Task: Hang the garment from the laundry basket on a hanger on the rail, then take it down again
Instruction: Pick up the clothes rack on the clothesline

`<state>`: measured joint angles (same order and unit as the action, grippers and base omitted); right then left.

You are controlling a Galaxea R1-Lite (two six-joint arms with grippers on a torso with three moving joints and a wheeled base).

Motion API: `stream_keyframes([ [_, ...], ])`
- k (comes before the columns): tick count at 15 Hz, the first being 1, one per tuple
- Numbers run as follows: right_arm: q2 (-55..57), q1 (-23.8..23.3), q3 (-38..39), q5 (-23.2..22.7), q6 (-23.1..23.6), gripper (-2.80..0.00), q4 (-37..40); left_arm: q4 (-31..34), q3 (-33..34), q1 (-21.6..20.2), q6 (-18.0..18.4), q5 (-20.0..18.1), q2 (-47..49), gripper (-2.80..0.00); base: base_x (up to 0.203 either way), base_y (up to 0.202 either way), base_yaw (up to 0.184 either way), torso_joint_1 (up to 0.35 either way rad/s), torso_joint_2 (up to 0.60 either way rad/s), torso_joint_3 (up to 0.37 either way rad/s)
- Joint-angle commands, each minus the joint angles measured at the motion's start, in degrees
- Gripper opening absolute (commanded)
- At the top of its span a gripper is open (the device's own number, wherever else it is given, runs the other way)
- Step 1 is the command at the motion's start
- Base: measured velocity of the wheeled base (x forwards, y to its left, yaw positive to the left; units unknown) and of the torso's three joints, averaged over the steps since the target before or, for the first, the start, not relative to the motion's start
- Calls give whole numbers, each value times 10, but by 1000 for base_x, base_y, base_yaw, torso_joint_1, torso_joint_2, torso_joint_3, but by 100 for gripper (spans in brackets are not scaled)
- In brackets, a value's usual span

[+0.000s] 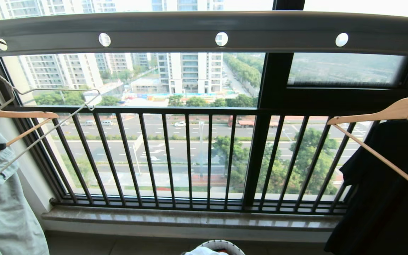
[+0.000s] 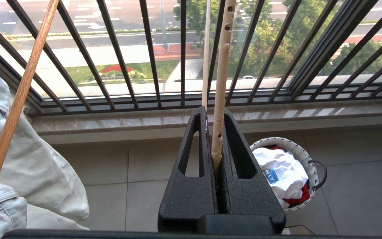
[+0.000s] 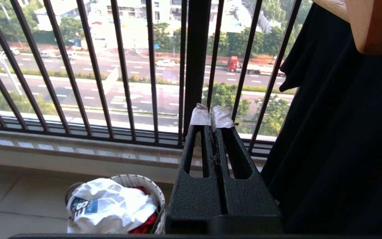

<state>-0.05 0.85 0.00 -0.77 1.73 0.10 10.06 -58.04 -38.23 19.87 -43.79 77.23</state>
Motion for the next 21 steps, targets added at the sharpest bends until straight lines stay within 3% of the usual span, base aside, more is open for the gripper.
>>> stream_keyframes([
  [1, 0, 0, 0, -1, 0, -280, 0, 1, -1, 0, 0, -2, -12, -280, 0, 0, 0, 0, 0, 0],
  [6, 0, 0, 0, 0, 0, -280, 0, -9, -24, 0, -53, -1, -30, -280, 0, 0, 0, 0, 0, 0],
  [12, 0, 0, 0, -1, 0, -280, 0, -4, -25, 5, -88, -3, -96, -280, 0, 0, 0, 0, 0, 0],
  [14, 0, 0, 0, -1, 0, -280, 0, 9, -13, 46, -94, -4, -129, -280, 0, 0, 0, 0, 0, 0],
  [21, 0, 0, 0, 0, 0, -280, 0, 158, 9, 218, -88, -2, -155, -280, 0, 0, 0, 0, 0, 0],
])
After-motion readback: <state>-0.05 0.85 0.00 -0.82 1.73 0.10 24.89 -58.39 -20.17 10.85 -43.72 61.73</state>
